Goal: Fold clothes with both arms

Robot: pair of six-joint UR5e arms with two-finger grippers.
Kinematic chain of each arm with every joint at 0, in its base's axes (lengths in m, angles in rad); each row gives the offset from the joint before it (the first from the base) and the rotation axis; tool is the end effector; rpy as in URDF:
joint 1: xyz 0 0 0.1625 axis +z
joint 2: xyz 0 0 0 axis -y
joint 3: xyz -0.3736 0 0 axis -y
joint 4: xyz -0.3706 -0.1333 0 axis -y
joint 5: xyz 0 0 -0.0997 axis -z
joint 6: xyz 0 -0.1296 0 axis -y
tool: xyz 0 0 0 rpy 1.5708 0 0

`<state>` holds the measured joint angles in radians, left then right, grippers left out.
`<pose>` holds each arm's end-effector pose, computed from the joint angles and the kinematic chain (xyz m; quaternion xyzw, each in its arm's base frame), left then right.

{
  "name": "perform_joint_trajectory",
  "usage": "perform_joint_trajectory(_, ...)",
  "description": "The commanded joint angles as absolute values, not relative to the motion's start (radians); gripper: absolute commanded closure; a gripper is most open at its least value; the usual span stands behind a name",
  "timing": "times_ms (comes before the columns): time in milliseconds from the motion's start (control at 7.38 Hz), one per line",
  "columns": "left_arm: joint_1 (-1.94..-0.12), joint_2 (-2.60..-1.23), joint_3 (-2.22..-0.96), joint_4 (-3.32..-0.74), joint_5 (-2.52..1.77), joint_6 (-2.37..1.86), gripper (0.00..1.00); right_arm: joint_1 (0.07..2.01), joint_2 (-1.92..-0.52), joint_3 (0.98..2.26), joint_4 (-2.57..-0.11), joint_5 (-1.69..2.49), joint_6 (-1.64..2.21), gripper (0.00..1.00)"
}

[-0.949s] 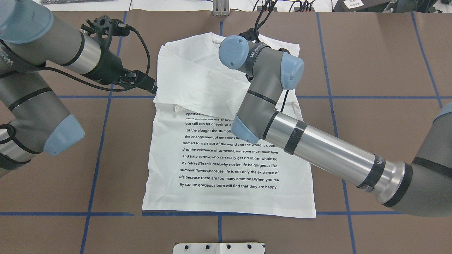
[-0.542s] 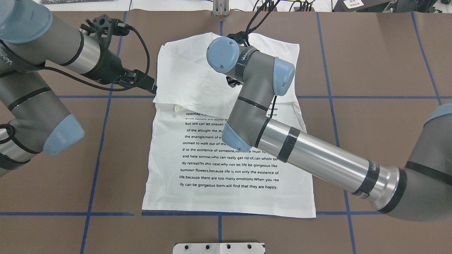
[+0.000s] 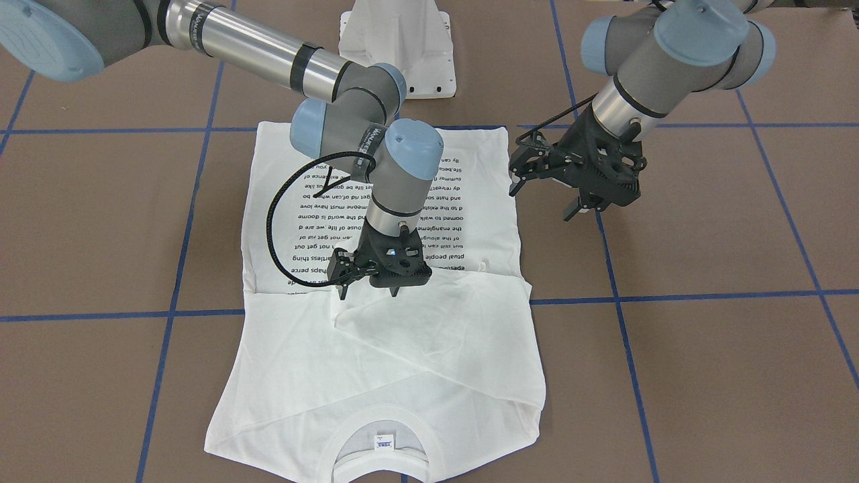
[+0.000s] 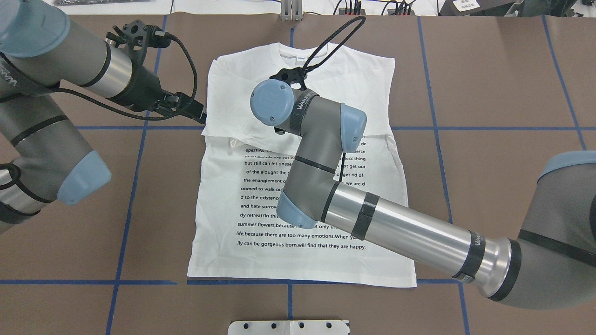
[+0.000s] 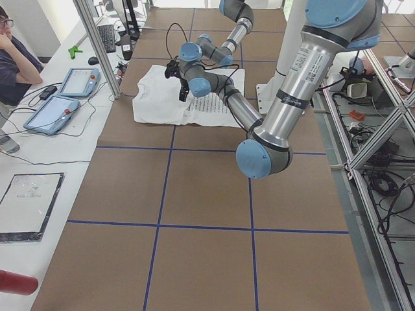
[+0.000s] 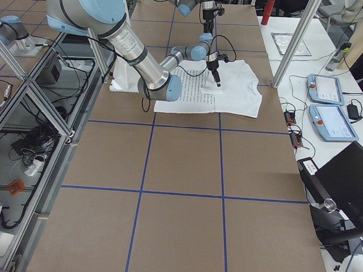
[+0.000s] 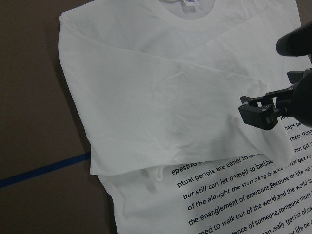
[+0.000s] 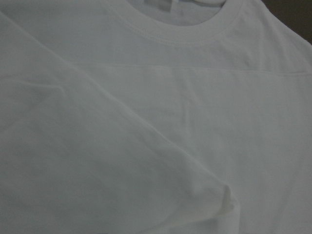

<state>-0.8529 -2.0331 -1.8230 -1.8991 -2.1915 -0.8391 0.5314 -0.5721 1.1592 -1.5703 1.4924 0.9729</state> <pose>0.3431 -0.4809 0.2210 0.1517 0.5216 0.1018 0.8334 -0.5974 -0.5175 0.2117 0.1865 -0.2244 -0.0205 0.9563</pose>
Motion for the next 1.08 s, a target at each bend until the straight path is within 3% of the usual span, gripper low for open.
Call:
perform_joint_trajectory(0, -0.853, -2.033, -1.821, -1.899, -2.192, -0.839, 0.0, 0.522, -0.568, 1.151, -1.569, 1.488, 0.997, 0.15)
perform_joint_trajectory(136, -0.853, -2.033, -1.821, -1.901, -2.192, -0.839, 0.0, 0.517, -0.568, 1.138, -1.569, 1.485, 0.997, 0.3)
perform_joint_trajectory(271, -0.853, -2.033, -1.821, -1.901, -2.192, -0.839, 0.0, 0.517, -0.56, 1.132, -1.569, 1.485, 0.997, 0.33)
perform_joint_trajectory(949, -0.851, -2.033, -1.821, -1.901, -2.191, -0.839, 0.0, 0.514, -0.545, 1.062, -1.482, 1.476, 1.003, 0.33)
